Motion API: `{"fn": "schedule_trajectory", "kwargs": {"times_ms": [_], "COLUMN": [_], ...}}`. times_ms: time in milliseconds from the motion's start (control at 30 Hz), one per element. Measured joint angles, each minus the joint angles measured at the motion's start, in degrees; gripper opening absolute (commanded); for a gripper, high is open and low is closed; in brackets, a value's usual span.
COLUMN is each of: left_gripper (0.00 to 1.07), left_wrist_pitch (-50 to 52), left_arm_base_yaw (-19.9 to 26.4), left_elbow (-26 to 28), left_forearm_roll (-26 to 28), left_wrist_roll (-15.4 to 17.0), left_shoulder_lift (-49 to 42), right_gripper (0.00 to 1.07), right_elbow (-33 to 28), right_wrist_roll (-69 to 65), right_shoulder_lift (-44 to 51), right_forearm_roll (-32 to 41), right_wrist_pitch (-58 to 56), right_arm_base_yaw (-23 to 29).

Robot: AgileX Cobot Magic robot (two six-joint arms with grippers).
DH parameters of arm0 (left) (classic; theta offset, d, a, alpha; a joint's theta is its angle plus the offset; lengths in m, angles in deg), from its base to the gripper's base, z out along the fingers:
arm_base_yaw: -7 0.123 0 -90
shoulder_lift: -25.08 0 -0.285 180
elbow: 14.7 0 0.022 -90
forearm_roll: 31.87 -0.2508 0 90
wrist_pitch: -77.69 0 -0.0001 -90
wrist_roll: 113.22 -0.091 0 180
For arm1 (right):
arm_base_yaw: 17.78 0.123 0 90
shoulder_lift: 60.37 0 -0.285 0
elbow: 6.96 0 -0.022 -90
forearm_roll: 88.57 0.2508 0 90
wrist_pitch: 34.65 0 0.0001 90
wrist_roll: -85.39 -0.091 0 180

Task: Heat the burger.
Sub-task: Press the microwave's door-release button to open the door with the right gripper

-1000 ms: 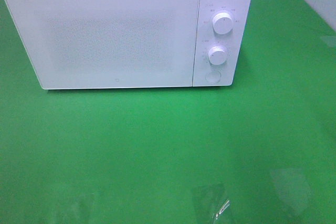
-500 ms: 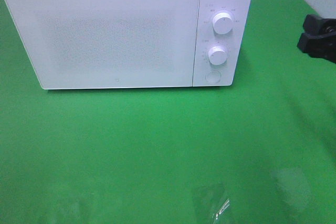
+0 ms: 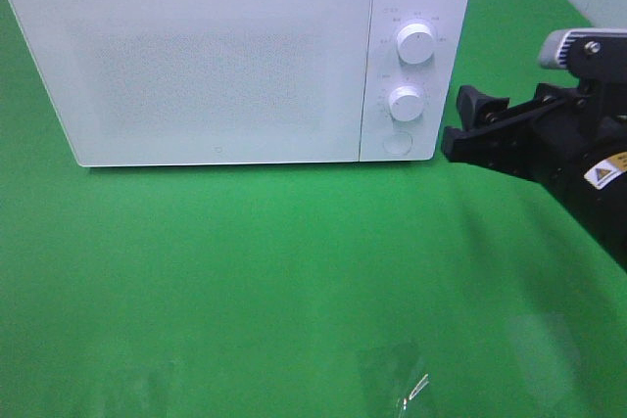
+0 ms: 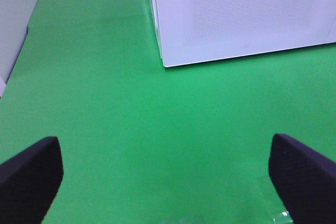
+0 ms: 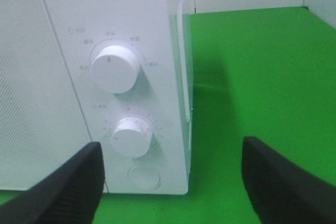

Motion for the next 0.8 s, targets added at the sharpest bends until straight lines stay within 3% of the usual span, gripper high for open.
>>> {"fn": "schedule_trajectory", "kwargs": {"times_ms": [100, 300, 500, 700, 800], "left_gripper": [1.0, 1.0, 1.0, 1.0, 1.0], "left_wrist_pitch": [0.0, 0.0, 0.0, 0.0, 0.0], "left_arm_base_yaw": [0.0, 0.0, 0.0, 0.0, 0.0], "left_elbow": [0.0, 0.0, 0.0, 0.0, 0.0], "left_forearm_roll": [0.0, 0.0, 0.0, 0.0, 0.0], "left_wrist_roll": [0.0, 0.0, 0.0, 0.0, 0.0], "left_shoulder_lift": [0.0, 0.0, 0.0, 0.0, 0.0], "right_gripper": [0.7, 0.69, 0.6, 0.42, 0.35], "right_elbow": [0.0, 0.57, 0.86, 0.86, 0.86], "right_wrist_roll": [0.0, -3.95, -25.5, -54.49, -61.25], "right_shoulder_lift": [-3.61, -7.05, -9.05, -9.8, -9.8], "right_forearm_roll": [1.78, 3.32, 2.81, 2.64, 2.64], "right_wrist_pitch": [2.12, 3.27, 3.72, 3.61, 3.61], "right_arm_base_yaw": [4.53, 8.88, 10.08, 10.08, 10.08]}}
